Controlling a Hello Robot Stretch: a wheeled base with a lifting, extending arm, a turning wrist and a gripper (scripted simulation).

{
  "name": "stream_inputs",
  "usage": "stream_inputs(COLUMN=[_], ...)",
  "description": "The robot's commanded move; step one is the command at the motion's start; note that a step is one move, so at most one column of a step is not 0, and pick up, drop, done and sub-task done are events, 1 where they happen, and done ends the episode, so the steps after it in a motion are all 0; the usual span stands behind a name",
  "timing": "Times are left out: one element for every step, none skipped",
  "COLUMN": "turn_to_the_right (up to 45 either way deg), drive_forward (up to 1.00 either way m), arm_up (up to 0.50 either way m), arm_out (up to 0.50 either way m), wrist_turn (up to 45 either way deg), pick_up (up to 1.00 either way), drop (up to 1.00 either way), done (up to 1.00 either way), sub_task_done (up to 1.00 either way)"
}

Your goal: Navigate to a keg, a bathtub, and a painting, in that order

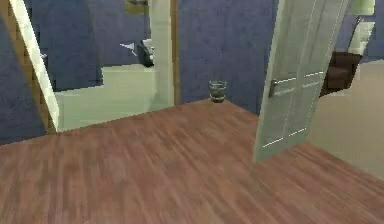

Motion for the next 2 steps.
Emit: stream_inputs(turn_to_the_right=[45.0, 12.0], drive_forward=[0.00, 0.00], arm_up=[0.00, 0.00], arm_out=[0.00, 0.00], wrist_turn=[0.0, 0.0], pick_up=[0.00, 0.00], drop=[0.00, 0.00], done=[0.00, 0.00], sub_task_done=[0.00, 0.00])
